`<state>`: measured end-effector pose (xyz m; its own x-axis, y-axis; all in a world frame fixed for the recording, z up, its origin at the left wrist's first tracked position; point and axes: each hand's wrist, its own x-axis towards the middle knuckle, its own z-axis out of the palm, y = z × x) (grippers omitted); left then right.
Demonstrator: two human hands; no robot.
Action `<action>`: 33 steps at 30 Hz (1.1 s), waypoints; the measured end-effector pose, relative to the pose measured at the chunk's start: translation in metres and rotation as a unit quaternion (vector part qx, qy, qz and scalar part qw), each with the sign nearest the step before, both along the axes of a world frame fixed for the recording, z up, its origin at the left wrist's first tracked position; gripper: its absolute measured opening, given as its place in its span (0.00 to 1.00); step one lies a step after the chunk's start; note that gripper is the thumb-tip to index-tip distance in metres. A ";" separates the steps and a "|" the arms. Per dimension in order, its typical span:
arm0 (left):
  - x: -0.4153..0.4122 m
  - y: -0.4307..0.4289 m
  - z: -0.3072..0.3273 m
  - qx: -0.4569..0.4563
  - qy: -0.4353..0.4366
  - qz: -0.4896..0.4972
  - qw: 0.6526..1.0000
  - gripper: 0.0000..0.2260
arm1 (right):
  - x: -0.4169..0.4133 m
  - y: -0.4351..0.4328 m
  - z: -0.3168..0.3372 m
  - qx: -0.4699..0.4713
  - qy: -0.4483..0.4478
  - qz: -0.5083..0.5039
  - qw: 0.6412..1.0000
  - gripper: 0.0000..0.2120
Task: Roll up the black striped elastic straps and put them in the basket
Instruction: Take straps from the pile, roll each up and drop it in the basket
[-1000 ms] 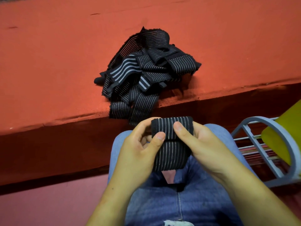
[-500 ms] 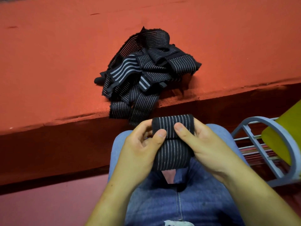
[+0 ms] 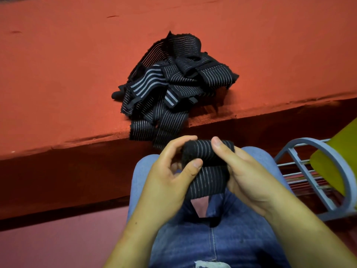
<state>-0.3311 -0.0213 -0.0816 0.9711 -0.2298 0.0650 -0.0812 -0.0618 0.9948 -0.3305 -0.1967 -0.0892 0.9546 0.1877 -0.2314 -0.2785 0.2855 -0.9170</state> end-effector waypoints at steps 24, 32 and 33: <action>-0.008 0.010 -0.011 -0.024 0.040 0.013 0.999 0.16 | 0.005 -0.005 -0.005 -0.040 -0.013 -0.146 0.988 0.31; -0.009 0.010 -0.014 -0.014 0.047 0.005 0.999 0.15 | 0.005 -0.006 -0.004 -0.044 -0.010 -0.151 0.987 0.30; -0.009 0.010 -0.014 -0.014 0.052 0.001 0.999 0.15 | 0.004 -0.006 -0.004 -0.050 -0.013 -0.152 0.987 0.31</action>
